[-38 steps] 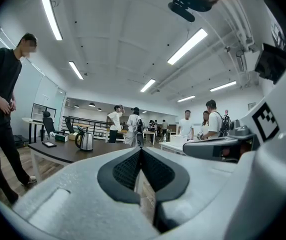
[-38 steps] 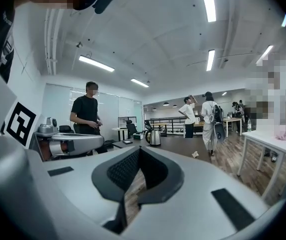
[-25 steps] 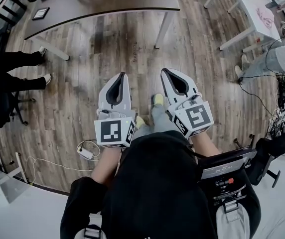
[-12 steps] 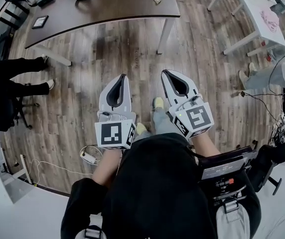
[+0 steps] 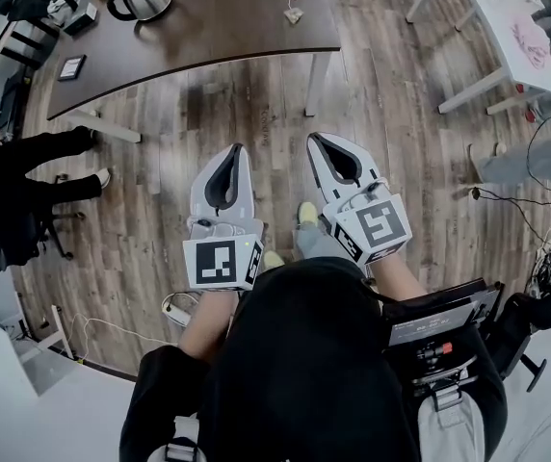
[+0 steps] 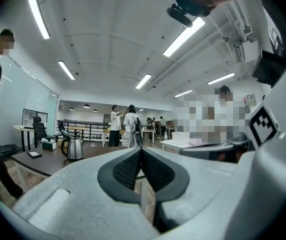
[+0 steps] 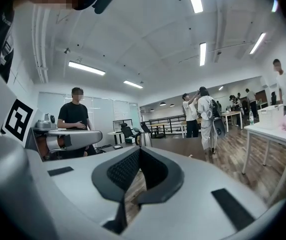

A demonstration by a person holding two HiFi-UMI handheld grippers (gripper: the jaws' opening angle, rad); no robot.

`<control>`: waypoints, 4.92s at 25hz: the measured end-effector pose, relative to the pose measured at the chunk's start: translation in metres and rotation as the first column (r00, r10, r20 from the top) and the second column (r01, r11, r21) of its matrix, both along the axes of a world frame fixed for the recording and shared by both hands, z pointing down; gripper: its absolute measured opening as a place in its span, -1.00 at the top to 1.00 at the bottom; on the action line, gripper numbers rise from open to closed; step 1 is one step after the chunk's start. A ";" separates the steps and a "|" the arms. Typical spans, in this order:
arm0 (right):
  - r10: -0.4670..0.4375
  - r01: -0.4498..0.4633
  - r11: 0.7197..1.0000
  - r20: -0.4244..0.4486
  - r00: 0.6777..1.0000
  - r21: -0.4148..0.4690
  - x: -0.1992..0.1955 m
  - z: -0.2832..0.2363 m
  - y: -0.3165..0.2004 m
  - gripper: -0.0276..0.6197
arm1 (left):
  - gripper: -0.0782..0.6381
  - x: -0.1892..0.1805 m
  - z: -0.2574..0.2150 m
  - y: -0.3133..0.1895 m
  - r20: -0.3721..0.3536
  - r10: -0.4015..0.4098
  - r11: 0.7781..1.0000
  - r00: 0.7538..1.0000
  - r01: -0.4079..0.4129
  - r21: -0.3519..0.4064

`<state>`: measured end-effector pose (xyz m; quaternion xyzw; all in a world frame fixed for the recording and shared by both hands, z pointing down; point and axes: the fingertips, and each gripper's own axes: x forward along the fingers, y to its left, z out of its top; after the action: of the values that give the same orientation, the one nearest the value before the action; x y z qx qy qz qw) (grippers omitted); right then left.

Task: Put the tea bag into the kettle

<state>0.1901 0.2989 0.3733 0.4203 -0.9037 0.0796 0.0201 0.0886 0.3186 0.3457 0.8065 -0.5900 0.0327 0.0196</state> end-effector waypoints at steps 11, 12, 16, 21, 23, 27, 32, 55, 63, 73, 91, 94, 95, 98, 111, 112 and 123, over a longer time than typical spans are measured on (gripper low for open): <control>-0.019 0.020 0.999 0.059 0.998 -0.030 0.039 0.007 -0.048 0.90 | 0.77 0.036 0.003 -0.041 0.049 -0.024 0.999 0.999 0.025 -0.025; -0.022 0.024 0.999 0.061 0.998 -0.031 0.040 0.007 -0.050 0.90 | 0.77 0.038 0.003 -0.043 0.050 -0.028 0.999 0.998 0.029 -0.026; -0.031 0.033 0.999 0.065 0.997 -0.029 0.045 0.009 -0.059 0.90 | 0.77 0.046 0.005 -0.049 0.069 -0.033 0.999 0.997 0.035 -0.034; -0.032 0.035 0.999 0.081 0.996 -0.035 0.048 0.008 -0.068 0.90 | 0.77 0.053 0.002 -0.054 0.084 -0.029 0.999 0.996 0.032 -0.038; -0.031 0.034 0.999 0.085 0.996 -0.034 0.046 0.006 -0.071 0.90 | 0.77 0.052 0.001 -0.056 0.085 -0.025 0.999 0.996 0.029 -0.039; -0.024 0.027 0.999 0.084 0.996 -0.037 0.043 0.007 -0.079 0.90 | 0.77 0.049 0.003 -0.063 0.082 -0.019 0.999 0.996 0.023 -0.042; -0.008 0.011 0.999 0.069 0.998 -0.043 0.034 0.012 -0.091 0.90 | 0.77 0.040 0.008 -0.077 0.063 -0.002 0.999 0.998 0.005 -0.049; 0.003 -0.002 1.000 -0.032 0.999 0.028 -0.072 -0.015 -0.175 0.90 | 0.77 -0.064 -0.009 -0.169 -0.022 0.023 1.000 1.000 -0.023 0.012; -0.014 0.015 1.000 -0.063 0.998 0.013 -0.115 -0.006 -0.198 0.90 | 0.77 -0.102 0.001 -0.196 -0.039 0.025 1.000 0.999 -0.025 0.004; 0.001 0.000 1.000 -0.081 0.997 0.014 -0.133 -0.006 -0.216 0.90 | 0.77 -0.120 0.007 -0.215 -0.051 0.040 0.999 0.998 -0.041 -0.008; -0.008 0.009 1.000 -0.073 0.997 0.006 -0.127 -0.007 -0.265 0.90 | 0.77 -0.124 0.004 -0.257 -0.051 0.001 1.000 0.999 -0.002 -0.013; -0.010 0.010 1.000 -0.065 0.998 0.005 -0.121 -0.008 -0.281 0.90 | 0.77 -0.119 0.000 -0.271 -0.044 0.002 1.000 0.999 -0.002 -0.008; -0.010 0.011 1.000 -0.064 0.998 0.007 -0.120 -0.009 -0.287 0.90 | 0.77 -0.116 -0.001 -0.276 -0.041 0.005 1.000 0.999 -0.005 -0.006; -0.010 0.011 1.000 -0.061 0.998 0.010 -0.114 -0.009 -0.302 0.90 | 0.77 -0.110 -0.005 -0.294 -0.033 0.008 1.000 0.999 -0.008 0.004; -0.020 0.020 1.000 -0.049 0.999 0.000 -0.086 -0.005 -0.385 0.90 | 0.77 -0.080 -0.009 -0.376 -0.015 0.006 1.000 1.000 -0.005 0.008; -0.018 0.018 1.000 -0.047 0.999 -0.002 -0.083 -0.004 -0.392 0.90 | 0.77 -0.079 -0.009 -0.382 -0.013 0.003 1.000 1.000 -0.003 0.007; -0.014 0.013 1.000 -0.056 0.998 -0.008 -0.054 0.004 -0.457 0.90 | 0.77 -0.081 -0.006 -0.436 0.008 -0.056 0.998 0.998 0.056 0.001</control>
<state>0.1366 -0.1583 0.3770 0.4162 -0.9052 0.0711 0.0478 0.0072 -0.1177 0.3401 0.7897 -0.6123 0.0349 0.0177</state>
